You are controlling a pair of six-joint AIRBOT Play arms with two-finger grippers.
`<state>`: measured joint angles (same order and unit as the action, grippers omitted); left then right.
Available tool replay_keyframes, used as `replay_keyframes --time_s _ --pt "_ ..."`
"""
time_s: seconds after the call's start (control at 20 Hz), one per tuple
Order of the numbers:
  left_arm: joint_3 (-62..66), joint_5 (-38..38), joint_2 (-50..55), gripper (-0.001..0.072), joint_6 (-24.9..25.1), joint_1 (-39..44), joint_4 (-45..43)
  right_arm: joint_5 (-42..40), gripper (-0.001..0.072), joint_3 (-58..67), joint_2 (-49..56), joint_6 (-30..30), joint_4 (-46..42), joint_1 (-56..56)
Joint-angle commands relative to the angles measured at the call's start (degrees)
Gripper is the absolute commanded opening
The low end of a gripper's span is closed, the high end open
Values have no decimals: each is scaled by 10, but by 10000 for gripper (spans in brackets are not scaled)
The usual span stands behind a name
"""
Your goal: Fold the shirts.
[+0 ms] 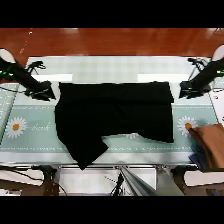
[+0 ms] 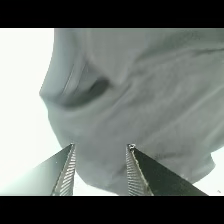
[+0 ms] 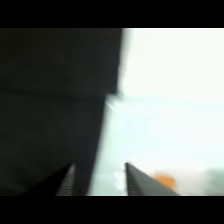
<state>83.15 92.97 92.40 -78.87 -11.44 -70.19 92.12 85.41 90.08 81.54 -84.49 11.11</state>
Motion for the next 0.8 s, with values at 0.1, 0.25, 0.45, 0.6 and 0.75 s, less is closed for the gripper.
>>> replay_keyframes --time_s 0.1,0.25,0.45,0.6,0.75 --pt "-186 -27 -134 469 19 -48 -3 -7 552 -131 -110 -27 42 119" --pt "-340 -61 -192 561 35 -65 2 -68 552 -236 -158 -82 163 186" --pt "-445 -96 -223 561 50 -72 17 -108 551 -289 -174 -106 189 207" --pt "-490 -133 -223 561 56 -72 70 -120 551 -292 -174 -119 223 206" --pt "-515 -161 -221 561 64 -59 109 -125 551 -292 -174 -125 241 206"
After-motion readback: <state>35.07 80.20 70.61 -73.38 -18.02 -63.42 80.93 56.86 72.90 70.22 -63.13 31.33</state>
